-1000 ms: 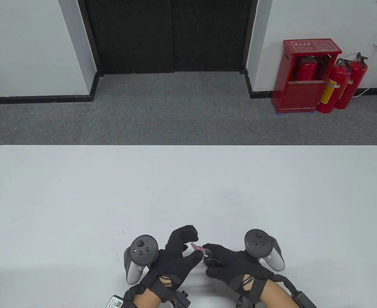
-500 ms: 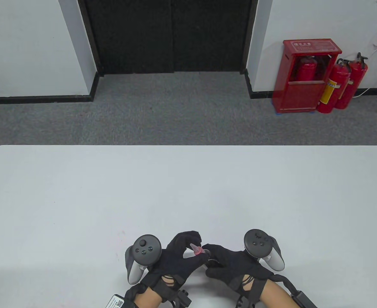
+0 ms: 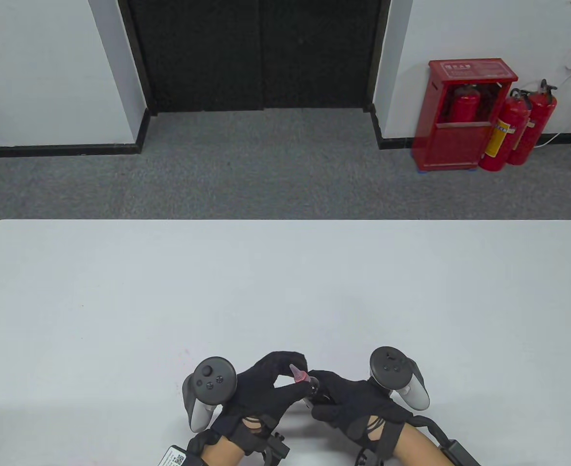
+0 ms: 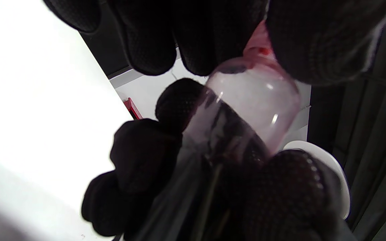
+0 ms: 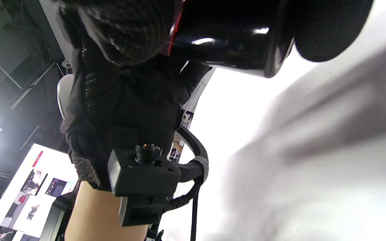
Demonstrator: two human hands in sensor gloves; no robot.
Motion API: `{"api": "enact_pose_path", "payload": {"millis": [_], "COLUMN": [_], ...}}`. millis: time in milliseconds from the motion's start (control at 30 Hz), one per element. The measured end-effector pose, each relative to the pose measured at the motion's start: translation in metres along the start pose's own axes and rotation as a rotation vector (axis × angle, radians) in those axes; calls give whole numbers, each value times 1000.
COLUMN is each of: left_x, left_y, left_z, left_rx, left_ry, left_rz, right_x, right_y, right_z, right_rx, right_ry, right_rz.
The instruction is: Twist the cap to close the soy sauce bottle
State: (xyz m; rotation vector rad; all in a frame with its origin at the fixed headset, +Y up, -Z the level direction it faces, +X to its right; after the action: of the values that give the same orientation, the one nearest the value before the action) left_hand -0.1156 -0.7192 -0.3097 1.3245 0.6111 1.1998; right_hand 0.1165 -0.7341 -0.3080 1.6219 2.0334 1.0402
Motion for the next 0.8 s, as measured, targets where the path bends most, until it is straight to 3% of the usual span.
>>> {"api": "enact_pose_path", "payload": {"millis": [300, 633, 800], "left_x": [1, -11, -30], "left_y": [-2, -1, -6], "left_z": [2, 11, 6], "left_rx": [-47, -26, -92], "left_ry": [64, 17, -157], "left_rz": [-2, -67, -233], "right_x": [-1, -16, -21], "right_y": [-1, -2, -1], "right_z": [-5, 2, 10], "right_rx": [109, 35, 9], "right_ry": [-131, -179, -174], "right_rz": [-13, -66, -70]}}
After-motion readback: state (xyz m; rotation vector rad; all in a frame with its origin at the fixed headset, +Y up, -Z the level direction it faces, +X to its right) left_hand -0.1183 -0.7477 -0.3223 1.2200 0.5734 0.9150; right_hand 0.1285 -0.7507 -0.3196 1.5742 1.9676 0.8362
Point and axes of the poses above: the tracker on the back of each hand, its own x axis roughly to the thumb side, its own y axis roughly from the fingertips to the wrist, z = x × y, the point moved 1 cm from there along -y, roughly from the wrist to the fingertips, and after that the axes turned 1 degree about y, right-handed, at the moved point
